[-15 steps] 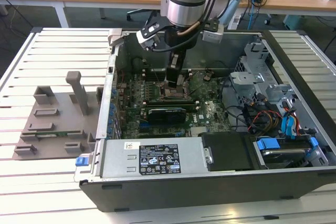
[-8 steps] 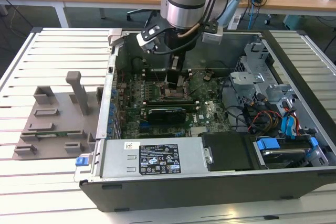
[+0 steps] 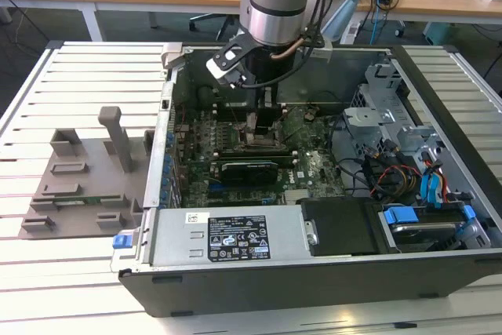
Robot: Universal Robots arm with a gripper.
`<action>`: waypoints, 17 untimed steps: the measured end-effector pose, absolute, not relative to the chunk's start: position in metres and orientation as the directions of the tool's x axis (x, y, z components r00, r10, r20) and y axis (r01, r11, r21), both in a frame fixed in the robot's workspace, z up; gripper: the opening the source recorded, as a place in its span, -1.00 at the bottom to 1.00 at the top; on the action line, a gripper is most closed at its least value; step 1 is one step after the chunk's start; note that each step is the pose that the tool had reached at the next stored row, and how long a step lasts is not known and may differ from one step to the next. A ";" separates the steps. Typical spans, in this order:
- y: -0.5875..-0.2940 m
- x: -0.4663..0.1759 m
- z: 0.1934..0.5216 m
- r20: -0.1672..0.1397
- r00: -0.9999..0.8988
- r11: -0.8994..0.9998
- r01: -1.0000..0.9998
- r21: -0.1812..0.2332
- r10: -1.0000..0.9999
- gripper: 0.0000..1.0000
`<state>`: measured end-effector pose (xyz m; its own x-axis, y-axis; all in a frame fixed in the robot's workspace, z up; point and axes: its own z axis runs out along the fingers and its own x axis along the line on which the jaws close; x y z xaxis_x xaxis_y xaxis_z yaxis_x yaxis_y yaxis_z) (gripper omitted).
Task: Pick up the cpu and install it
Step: 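Place the cpu into insertion slot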
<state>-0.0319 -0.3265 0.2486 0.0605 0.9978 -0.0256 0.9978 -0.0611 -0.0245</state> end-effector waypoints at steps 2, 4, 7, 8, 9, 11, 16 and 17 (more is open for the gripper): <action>-0.326 -0.032 0.248 -0.025 0.058 -0.059 0.998 -0.024 0.998 0.09; -0.326 -0.032 0.248 -0.025 0.058 -0.059 0.998 -0.024 0.998 0.09; -0.326 -0.032 0.248 -0.025 0.058 -0.059 0.998 -0.024 0.998 0.09; -0.326 -0.032 0.248 -0.025 0.058 -0.059 0.998 -0.024 0.998 0.09; -0.326 -0.032 0.247 -0.025 0.058 -0.059 0.998 -0.024 0.998 0.09; -0.326 -0.032 0.246 -0.025 0.058 -0.059 0.998 -0.024 0.998 0.09; -0.326 -0.032 0.242 -0.025 0.058 -0.059 0.998 -0.024 0.998 0.09; -0.326 -0.032 0.242 -0.025 0.058 -0.059 0.998 -0.024 0.998 0.09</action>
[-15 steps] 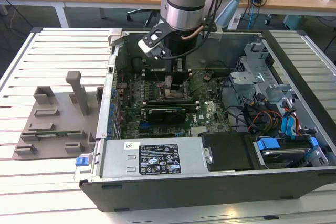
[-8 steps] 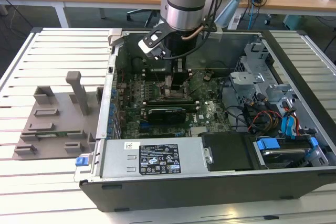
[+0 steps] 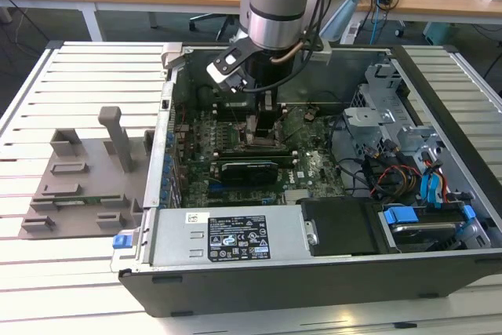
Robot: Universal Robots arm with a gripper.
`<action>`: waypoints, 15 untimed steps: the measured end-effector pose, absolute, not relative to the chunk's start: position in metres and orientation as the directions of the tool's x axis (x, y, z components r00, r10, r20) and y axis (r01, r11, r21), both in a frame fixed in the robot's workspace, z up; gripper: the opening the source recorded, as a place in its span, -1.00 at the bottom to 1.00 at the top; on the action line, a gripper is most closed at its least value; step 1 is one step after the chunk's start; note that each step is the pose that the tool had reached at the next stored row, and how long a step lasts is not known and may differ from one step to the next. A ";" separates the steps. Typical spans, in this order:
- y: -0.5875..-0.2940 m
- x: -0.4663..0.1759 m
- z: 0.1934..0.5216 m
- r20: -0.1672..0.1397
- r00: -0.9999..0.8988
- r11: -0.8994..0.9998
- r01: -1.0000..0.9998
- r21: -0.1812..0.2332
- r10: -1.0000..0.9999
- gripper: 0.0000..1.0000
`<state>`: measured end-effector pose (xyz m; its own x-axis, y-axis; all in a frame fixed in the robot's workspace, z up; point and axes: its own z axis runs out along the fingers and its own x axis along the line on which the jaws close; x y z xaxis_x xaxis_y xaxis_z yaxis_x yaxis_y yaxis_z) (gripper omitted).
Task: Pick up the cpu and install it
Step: 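Place the cpu into insertion slot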
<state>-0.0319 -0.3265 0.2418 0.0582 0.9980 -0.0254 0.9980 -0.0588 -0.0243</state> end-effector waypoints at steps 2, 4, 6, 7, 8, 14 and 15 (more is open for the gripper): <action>-0.326 -0.032 0.241 -0.025 0.058 -0.059 0.998 -0.024 0.998 0.09; -0.326 -0.032 0.240 -0.025 0.058 -0.059 0.998 -0.024 0.998 0.09; -0.326 -0.032 0.239 -0.025 0.058 -0.059 0.998 -0.024 0.998 0.09; -0.326 -0.032 0.238 -0.025 0.058 -0.059 0.998 -0.024 0.998 0.09; -0.326 -0.032 0.238 -0.025 0.058 -0.059 0.998 -0.024 0.998 0.09; -0.326 -0.032 0.231 -0.025 0.058 -0.059 0.998 -0.024 0.998 0.09; -0.326 -0.032 0.229 -0.025 0.058 -0.059 0.998 -0.024 0.998 0.09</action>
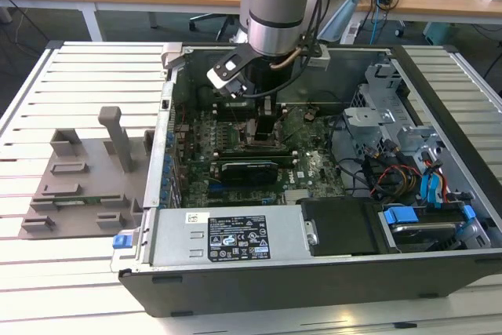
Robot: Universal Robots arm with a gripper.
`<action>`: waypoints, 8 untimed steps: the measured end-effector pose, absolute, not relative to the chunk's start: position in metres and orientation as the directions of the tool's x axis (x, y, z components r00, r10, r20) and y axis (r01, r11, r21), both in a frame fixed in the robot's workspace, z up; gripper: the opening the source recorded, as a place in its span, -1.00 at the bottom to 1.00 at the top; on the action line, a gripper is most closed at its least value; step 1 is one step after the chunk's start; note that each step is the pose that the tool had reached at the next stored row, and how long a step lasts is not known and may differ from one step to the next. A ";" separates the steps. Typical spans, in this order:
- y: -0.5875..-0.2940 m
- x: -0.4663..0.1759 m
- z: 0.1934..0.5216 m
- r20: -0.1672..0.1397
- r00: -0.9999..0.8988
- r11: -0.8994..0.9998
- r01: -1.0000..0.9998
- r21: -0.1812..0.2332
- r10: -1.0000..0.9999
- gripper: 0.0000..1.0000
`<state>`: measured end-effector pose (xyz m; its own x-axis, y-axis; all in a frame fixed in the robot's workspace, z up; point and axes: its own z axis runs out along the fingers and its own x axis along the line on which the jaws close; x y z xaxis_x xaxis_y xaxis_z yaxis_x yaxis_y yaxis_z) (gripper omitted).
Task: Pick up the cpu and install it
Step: 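Place the cpu into insertion slot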
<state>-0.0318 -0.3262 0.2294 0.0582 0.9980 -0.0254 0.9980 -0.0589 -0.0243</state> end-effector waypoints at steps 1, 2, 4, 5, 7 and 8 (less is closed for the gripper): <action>-0.325 -0.032 0.227 -0.026 0.058 -0.059 0.998 -0.024 0.998 0.09; -0.324 -0.031 0.225 -0.027 0.050 -0.050 0.998 -0.024 0.998 0.09; -0.322 -0.031 0.224 -0.027 0.036 -0.036 0.999 -0.024 0.999 0.09; -0.321 -0.031 0.223 -0.027 0.026 -0.027 0.999 -0.024 0.999 0.09; -0.319 -0.031 0.220 -0.027 0.008 -0.008 1.000 -0.024 1.000 0.09; -0.317 -0.031 0.218 -0.028 -0.003 0.002 1.000 -0.024 1.000 0.09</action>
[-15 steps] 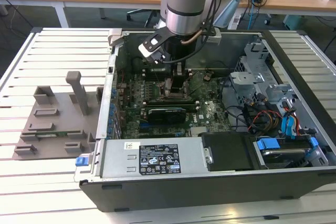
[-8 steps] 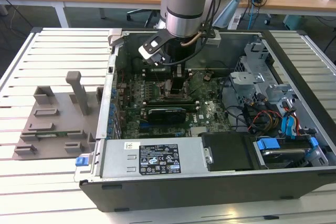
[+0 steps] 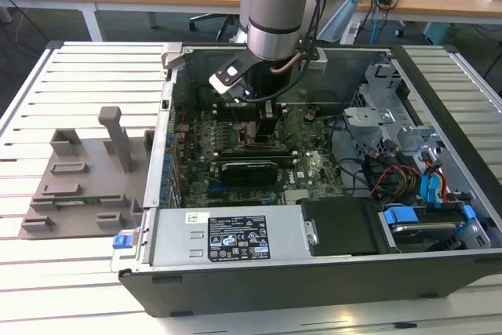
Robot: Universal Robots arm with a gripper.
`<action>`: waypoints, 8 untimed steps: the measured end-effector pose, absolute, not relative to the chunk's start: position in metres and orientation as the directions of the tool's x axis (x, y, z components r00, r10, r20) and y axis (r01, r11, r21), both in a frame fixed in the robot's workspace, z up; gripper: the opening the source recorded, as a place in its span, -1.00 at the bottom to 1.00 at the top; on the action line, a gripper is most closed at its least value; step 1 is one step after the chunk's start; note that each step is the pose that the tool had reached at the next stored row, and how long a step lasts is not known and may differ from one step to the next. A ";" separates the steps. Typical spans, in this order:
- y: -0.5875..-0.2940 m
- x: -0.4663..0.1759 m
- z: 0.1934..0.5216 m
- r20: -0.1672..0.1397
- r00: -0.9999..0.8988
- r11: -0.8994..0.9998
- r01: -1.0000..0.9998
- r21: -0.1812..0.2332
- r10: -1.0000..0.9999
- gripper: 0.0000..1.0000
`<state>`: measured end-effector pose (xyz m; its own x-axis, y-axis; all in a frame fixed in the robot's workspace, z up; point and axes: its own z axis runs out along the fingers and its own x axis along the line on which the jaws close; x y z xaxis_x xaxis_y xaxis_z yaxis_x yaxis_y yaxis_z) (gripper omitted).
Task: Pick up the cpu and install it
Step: 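Place the cpu into insertion slot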
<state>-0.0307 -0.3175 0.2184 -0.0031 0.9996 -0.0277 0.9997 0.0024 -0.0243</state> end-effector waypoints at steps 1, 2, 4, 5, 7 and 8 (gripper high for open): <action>-0.316 -0.031 0.217 -0.028 -0.010 0.010 1.000 -0.024 1.000 0.09; -0.314 -0.031 0.216 -0.027 -0.014 0.014 1.000 -0.024 1.000 0.09; -0.311 -0.030 0.213 -0.027 -0.019 0.018 1.000 -0.024 0.999 0.09; -0.311 -0.030 0.212 -0.027 -0.019 0.018 1.000 -0.024 0.999 0.09; -0.311 -0.030 0.208 -0.028 -0.017 0.016 1.000 -0.024 0.999 0.09; -0.311 -0.030 0.207 -0.028 -0.017 0.016 1.000 -0.024 0.999 0.09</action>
